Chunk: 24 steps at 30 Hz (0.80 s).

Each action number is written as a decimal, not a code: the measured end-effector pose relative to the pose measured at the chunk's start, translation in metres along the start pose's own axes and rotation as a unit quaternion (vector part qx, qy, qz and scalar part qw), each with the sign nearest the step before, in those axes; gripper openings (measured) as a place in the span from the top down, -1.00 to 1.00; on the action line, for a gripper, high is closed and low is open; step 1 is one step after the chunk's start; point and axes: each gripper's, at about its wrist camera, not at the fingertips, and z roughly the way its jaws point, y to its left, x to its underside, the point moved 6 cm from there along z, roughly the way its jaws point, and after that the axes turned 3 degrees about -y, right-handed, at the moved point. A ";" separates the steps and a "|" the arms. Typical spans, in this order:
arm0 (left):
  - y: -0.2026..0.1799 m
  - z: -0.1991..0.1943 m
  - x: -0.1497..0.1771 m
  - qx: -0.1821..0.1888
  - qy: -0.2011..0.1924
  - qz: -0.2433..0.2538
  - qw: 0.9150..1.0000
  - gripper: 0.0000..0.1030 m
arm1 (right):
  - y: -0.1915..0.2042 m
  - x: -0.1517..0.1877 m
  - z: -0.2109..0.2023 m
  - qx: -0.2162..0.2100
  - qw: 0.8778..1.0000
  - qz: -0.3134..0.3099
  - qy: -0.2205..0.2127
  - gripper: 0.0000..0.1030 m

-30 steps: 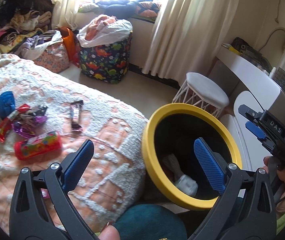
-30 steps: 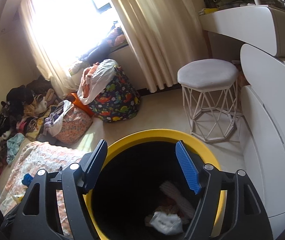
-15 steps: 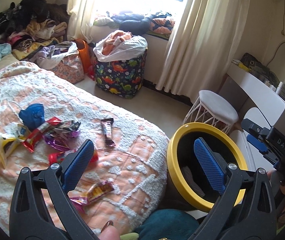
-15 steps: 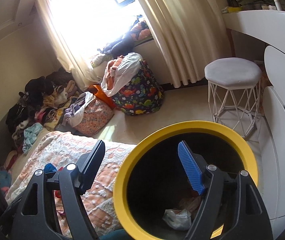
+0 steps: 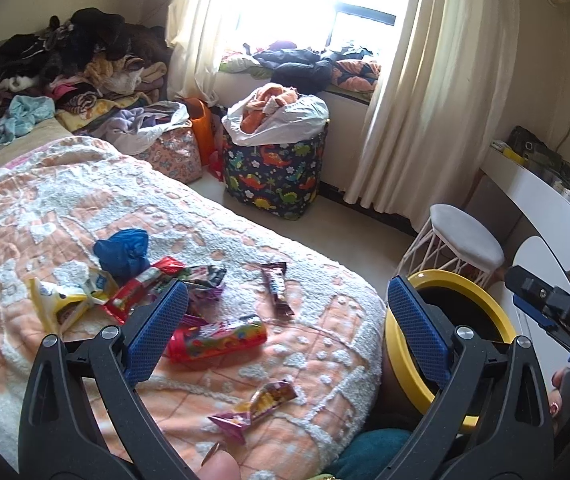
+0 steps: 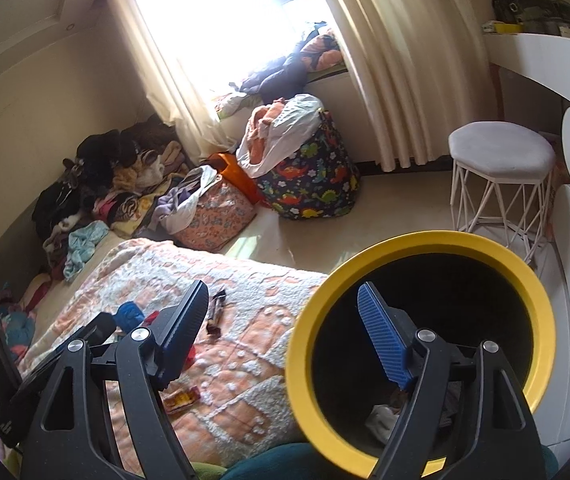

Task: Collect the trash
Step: 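Move both tools back over the candy wrappers on the bed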

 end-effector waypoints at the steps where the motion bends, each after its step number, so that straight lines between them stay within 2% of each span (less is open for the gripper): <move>1: 0.003 0.000 -0.001 -0.003 -0.001 -0.002 1.000 -0.78 | 0.005 0.002 0.001 -0.004 1.000 -0.004 0.003 -0.46; 15: 0.061 0.002 -0.008 -0.038 -0.011 -0.048 0.998 -0.78 | 0.073 0.051 0.019 -0.037 0.995 -0.064 0.070 -0.48; 24: 0.097 0.011 -0.007 -0.059 -0.005 -0.064 0.996 -0.78 | 0.106 0.080 0.042 -0.036 0.988 -0.098 0.111 -0.48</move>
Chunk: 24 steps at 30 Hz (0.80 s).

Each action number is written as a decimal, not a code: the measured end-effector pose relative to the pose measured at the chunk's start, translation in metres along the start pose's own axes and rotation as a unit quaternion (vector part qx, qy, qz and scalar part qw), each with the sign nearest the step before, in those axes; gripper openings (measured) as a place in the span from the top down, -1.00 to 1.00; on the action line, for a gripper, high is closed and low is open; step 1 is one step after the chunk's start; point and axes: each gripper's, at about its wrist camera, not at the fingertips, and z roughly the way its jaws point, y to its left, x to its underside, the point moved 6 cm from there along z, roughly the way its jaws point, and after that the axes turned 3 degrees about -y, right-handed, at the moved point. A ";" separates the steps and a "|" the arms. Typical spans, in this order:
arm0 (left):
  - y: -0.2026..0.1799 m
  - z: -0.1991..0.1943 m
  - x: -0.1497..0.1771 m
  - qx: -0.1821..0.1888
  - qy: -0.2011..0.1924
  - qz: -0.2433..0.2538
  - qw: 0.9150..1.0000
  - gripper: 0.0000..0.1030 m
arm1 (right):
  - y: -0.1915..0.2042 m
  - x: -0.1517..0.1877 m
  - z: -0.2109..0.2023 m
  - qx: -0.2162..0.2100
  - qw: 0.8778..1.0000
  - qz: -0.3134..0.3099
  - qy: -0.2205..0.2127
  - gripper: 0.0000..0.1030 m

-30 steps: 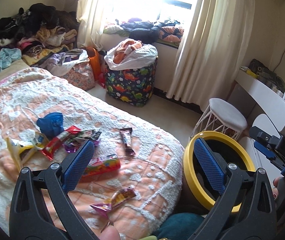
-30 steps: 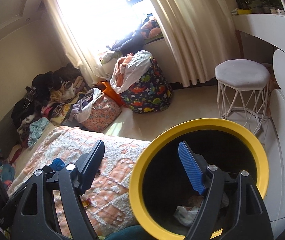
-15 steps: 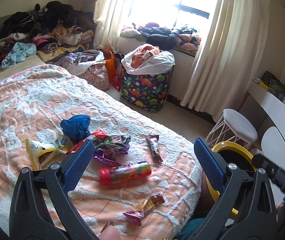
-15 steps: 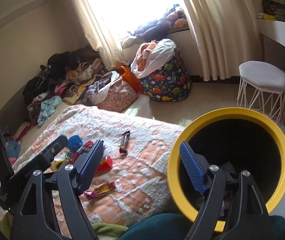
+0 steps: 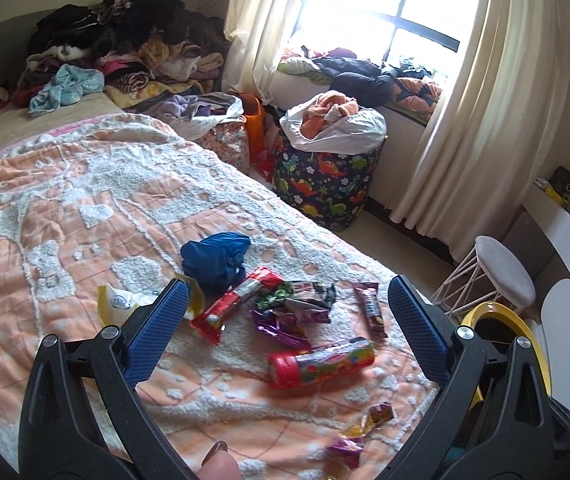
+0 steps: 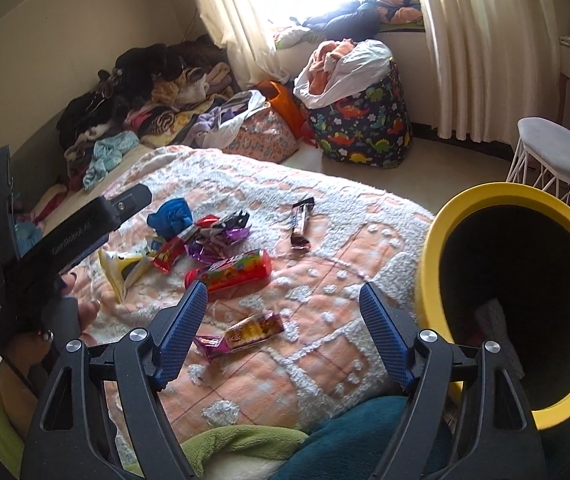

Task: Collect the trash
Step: 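Move both tools back over the candy wrappers on the bed, then grasp the blue cloth with the left tool while the right tool grasps a purple candy wrapper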

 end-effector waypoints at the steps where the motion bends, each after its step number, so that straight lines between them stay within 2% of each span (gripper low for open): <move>1: 0.003 0.002 -0.001 -0.002 0.001 0.001 1.000 -0.78 | 0.001 0.000 0.003 0.002 1.000 0.000 0.004 -0.48; 10: 0.031 0.027 -0.014 -0.019 0.021 -0.004 1.000 -0.78 | 0.007 0.012 0.044 -0.009 0.997 0.043 0.063 -0.47; 18: 0.040 0.062 -0.022 -0.034 0.053 0.015 0.998 -0.78 | 0.019 0.027 0.076 -0.013 0.993 0.034 0.117 -0.46; 20: 0.043 0.071 -0.020 -0.044 0.065 0.020 0.997 -0.77 | 0.022 0.031 0.082 -0.019 0.991 0.035 0.130 -0.34; 21: 0.044 0.075 -0.019 -0.048 0.071 0.021 0.996 -0.70 | 0.023 0.035 0.086 -0.021 0.990 0.035 0.138 -0.29; 23: 0.047 0.083 -0.017 -0.052 0.085 0.023 0.995 -0.63 | 0.023 0.041 0.092 -0.025 0.987 0.038 0.152 0.01; 24: 0.047 0.087 -0.016 -0.054 0.090 0.025 0.994 -0.59 | 0.023 0.042 0.093 -0.025 0.987 0.038 0.155 0.03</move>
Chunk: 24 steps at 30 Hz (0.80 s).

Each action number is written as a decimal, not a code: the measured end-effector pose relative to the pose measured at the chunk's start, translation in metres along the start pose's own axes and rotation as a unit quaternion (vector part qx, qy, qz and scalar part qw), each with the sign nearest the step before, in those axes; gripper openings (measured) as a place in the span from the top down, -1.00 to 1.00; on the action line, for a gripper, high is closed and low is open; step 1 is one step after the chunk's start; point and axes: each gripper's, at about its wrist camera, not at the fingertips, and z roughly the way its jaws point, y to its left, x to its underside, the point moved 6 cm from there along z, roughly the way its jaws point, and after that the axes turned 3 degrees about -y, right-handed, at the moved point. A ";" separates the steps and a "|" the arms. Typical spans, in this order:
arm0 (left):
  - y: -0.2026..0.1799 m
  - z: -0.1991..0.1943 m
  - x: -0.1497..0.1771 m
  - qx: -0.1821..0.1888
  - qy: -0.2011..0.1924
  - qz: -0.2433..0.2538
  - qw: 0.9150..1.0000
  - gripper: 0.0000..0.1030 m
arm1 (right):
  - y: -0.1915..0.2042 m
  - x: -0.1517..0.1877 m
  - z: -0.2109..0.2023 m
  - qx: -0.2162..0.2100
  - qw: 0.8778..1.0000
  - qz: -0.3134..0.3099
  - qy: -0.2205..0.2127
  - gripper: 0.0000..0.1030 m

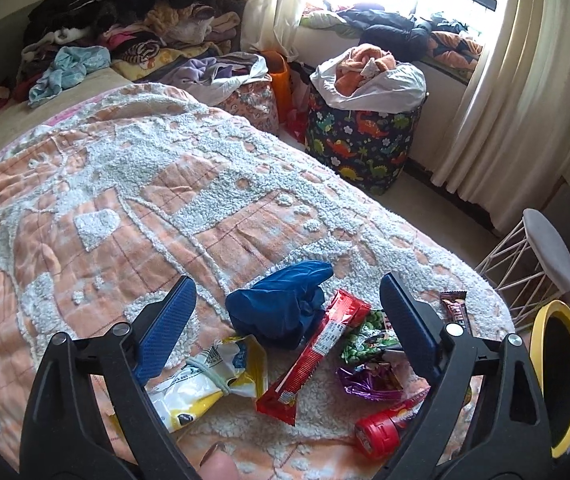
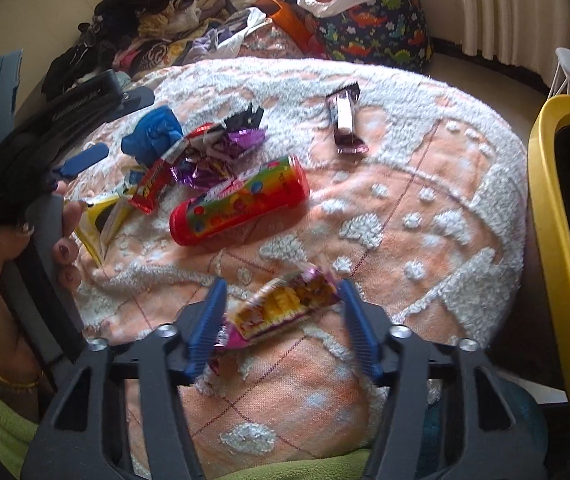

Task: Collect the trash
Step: 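Grasp the blue cloth with the left tool while the right tool grasps a purple candy wrapper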

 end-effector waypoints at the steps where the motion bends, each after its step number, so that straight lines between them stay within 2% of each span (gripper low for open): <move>1: 0.000 0.004 0.001 -0.002 0.005 0.002 1.000 -0.51 | 0.000 0.001 0.000 -0.001 1.000 -0.001 0.001 0.09; 3: 0.000 0.012 0.004 -0.006 0.018 0.004 1.000 -0.38 | 0.002 0.001 0.001 -0.011 1.000 -0.002 0.001 0.25; 4: 0.000 0.016 0.006 -0.006 0.024 0.004 1.000 -0.28 | 0.004 0.002 0.002 -0.017 1.000 -0.005 0.004 0.43; 7: -0.001 0.023 0.009 -0.007 0.033 0.007 0.999 -0.05 | 0.009 0.005 0.003 -0.016 1.000 -0.021 0.005 0.47; 8: -0.002 0.024 0.010 -0.006 0.035 0.007 0.999 0.11 | 0.010 0.005 0.002 -0.017 1.000 -0.023 0.004 0.49; 14: -0.006 0.022 0.012 0.001 0.035 0.012 0.999 0.63 | 0.009 0.005 0.000 -0.029 0.999 -0.017 -0.002 0.53; 18: -0.012 0.007 0.011 0.023 0.017 0.003 1.000 0.76 | 0.006 0.004 -0.006 -0.037 0.999 -0.012 -0.010 0.54; 24: -0.022 -0.023 0.007 0.058 -0.011 -0.014 0.998 0.79 | 0.004 0.003 -0.015 -0.050 0.998 -0.011 -0.029 0.58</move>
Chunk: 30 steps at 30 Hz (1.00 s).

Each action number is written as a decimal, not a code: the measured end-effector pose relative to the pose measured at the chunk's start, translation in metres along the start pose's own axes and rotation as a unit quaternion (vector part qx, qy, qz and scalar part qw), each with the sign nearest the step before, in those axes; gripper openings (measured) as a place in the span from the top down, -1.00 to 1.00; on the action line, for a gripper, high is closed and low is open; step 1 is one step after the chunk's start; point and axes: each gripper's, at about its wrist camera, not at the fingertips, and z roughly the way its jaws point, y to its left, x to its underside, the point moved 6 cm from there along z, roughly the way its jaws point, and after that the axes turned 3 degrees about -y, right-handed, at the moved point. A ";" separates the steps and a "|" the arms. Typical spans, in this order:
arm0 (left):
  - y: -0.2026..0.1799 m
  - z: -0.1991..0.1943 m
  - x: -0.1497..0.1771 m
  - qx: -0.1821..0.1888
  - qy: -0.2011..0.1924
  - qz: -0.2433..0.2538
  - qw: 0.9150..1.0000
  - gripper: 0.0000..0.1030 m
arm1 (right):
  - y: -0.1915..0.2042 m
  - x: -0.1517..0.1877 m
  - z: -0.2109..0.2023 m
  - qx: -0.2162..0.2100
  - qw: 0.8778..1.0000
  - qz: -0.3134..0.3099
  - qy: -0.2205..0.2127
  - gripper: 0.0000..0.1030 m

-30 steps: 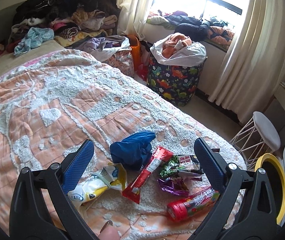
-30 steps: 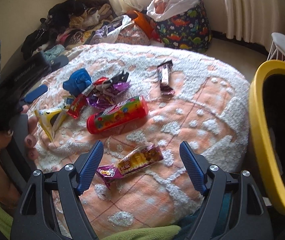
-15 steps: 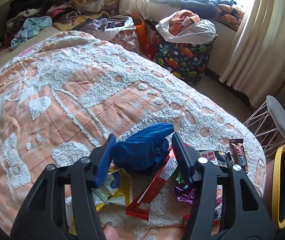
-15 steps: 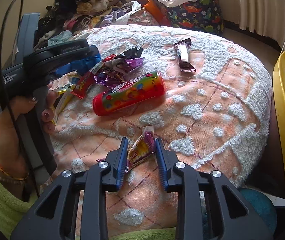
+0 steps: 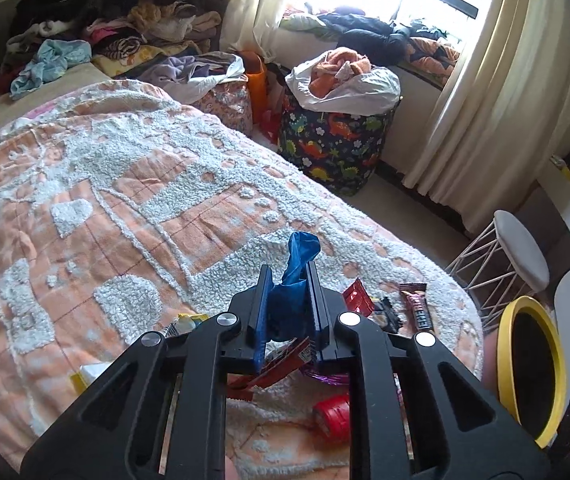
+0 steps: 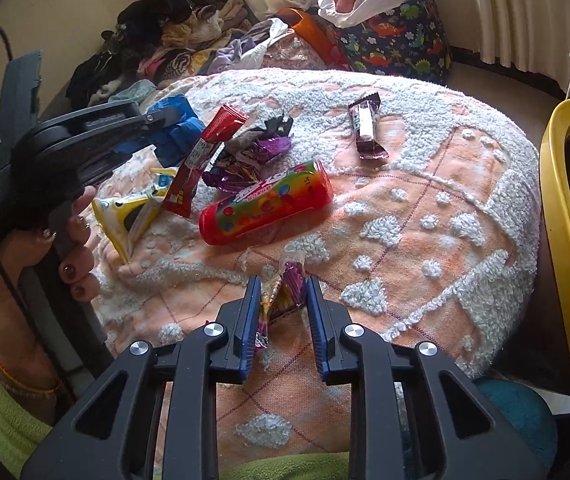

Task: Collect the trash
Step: 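Grasp the blue cloth with the left tool while the right tool grasps a purple candy wrapper, then carry the blue cloth and purple wrapper over the yellow bin and open both tools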

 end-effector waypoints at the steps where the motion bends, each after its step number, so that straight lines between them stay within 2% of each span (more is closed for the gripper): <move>1: -0.003 -0.005 -0.001 0.007 -0.004 -0.003 1.000 0.79 | 0.000 0.000 -0.002 -0.002 1.000 -0.001 -0.004 0.58; 9: -0.017 -0.042 -0.002 0.045 -0.027 -0.015 0.999 0.79 | 0.007 -0.004 -0.022 -0.016 0.999 -0.013 -0.035 0.65; 11: -0.019 -0.051 -0.002 0.053 -0.031 -0.018 0.998 0.79 | 0.008 -0.005 -0.028 -0.018 0.999 -0.019 -0.043 0.78; 20: -0.029 -0.078 0.007 0.065 -0.039 -0.008 0.997 0.79 | 0.005 -0.013 -0.047 -0.019 0.997 -0.026 -0.073 0.80; 30: -0.050 -0.089 0.015 0.082 -0.034 0.010 0.996 0.79 | -0.008 -0.024 -0.083 -0.010 0.993 -0.029 -0.114 0.80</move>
